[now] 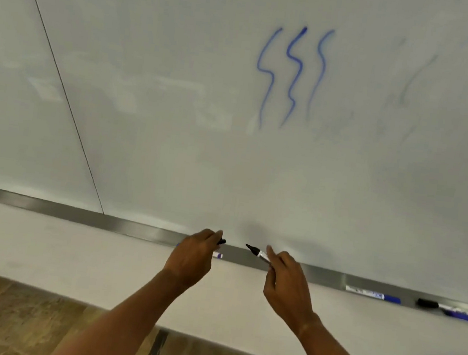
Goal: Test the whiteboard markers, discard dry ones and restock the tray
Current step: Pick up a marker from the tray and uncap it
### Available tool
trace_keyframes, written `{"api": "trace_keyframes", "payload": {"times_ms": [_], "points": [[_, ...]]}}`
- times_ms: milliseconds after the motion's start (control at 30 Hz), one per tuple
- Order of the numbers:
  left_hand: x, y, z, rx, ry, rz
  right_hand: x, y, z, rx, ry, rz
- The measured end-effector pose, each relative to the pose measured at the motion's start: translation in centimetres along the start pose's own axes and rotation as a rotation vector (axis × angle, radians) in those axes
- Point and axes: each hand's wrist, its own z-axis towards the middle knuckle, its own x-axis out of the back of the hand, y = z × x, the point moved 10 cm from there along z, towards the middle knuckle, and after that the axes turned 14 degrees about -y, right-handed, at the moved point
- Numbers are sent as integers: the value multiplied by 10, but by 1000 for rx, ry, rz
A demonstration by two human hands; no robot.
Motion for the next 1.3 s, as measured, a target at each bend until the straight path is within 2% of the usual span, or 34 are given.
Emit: {"api": "trace_keyframes", "payload": {"times_ms": [167,267,467,600,867,1067,1200,1300], "points": [[28,-7,14,-37,63,31,29,-7,16,-40,136,245],[53,-13,25,-34,104,111,66,-34,33,50,304,316],[115,-39,46,-30,234,197,169,-111,85,166,663,298],[155,-49,58,-65,309,219,224,-159,123,208,818,187],[168,-65,66,-141,387,176,248,-218,172,242,875,-12],[163,-76,70,-142,377,165,233,-223,183,268,794,-84],[160,-77,73,-148,366,158,216,-198,164,211,813,-43],[159,-73,73,-151,368,159,187,-185,153,187,746,-91]]}}
